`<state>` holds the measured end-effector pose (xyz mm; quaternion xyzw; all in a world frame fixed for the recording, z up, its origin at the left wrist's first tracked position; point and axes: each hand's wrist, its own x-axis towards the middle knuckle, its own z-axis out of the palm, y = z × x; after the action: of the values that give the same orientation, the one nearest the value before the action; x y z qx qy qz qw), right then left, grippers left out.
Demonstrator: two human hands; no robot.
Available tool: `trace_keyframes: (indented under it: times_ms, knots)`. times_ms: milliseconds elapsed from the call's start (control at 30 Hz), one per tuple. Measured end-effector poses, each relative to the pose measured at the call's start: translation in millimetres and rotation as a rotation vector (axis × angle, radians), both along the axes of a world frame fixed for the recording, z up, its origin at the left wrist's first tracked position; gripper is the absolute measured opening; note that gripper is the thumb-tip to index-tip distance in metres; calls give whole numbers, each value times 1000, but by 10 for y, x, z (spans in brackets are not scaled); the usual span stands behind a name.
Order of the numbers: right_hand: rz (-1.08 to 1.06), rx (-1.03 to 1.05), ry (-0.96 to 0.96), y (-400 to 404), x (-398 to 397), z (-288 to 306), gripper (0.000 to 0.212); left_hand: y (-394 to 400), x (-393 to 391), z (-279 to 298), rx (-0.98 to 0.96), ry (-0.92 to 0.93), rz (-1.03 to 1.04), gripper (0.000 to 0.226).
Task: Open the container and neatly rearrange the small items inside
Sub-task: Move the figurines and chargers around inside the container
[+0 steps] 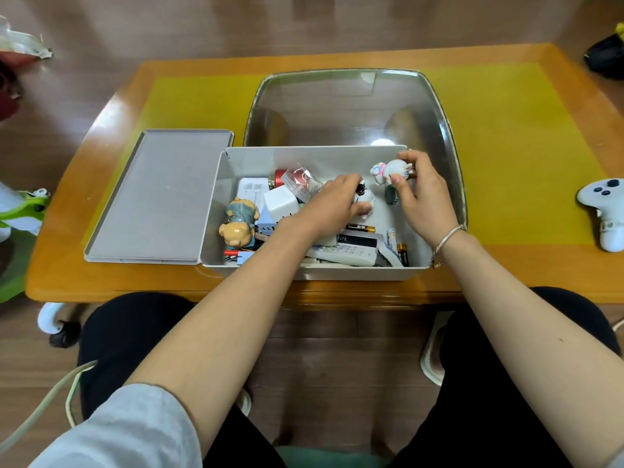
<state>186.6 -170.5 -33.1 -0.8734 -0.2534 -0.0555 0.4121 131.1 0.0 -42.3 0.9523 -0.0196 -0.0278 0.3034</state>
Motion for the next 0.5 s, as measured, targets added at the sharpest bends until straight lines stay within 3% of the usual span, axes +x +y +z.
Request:
trace_keyframes:
  times_ms: [200,367,500]
  knots:
    - [22,-37,9,2,22,-24,30,-10,11,1,131,132,3,26]
    - [36,-53,12,-10,24,-25,30,-48,-4,-3,214,112,34,28]
    - [40,-44,13,-17,-1,-4,29,-74,-50,-29,158,68,79,31]
